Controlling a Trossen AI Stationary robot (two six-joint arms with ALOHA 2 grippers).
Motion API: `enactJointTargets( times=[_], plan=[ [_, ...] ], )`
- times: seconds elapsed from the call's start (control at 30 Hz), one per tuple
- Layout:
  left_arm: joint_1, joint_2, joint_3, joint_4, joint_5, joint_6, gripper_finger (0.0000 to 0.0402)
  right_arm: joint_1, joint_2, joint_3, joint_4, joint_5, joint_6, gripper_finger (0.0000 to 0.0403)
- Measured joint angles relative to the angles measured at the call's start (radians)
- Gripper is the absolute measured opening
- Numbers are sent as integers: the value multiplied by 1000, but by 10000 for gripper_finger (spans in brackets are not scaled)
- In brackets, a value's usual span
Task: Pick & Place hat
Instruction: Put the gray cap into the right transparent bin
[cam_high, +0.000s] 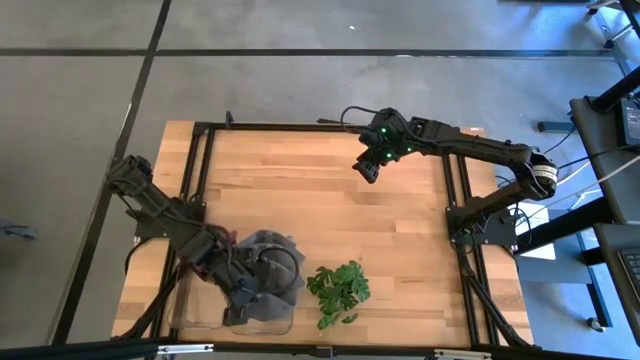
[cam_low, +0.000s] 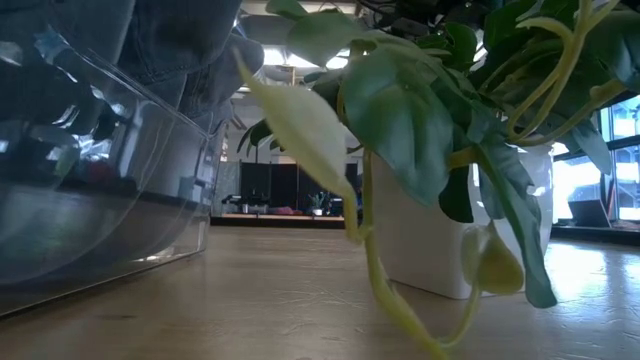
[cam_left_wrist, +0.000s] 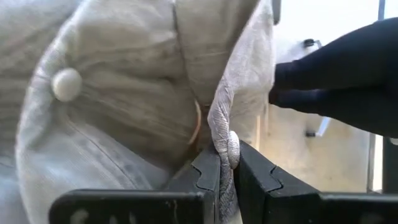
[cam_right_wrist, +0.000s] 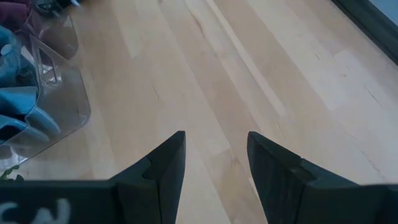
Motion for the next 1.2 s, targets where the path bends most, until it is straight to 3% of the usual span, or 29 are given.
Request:
enactJointTargets(
  times=[0.27,0.57,0.97,1.2],
  plan=[
    [62,2,-13,5,-71,80,24,0,0,0,1,17,1,172],
    [84,2,-13,-123,-49,43,24,0,0,0,1,25,1,172],
    [84,2,-13,-123,-158,199,61,0,0,0,1,25,1,172],
    [89,27,-13,-124,-129,158,61,0,0,0,1,25,1,172]
  ],
)
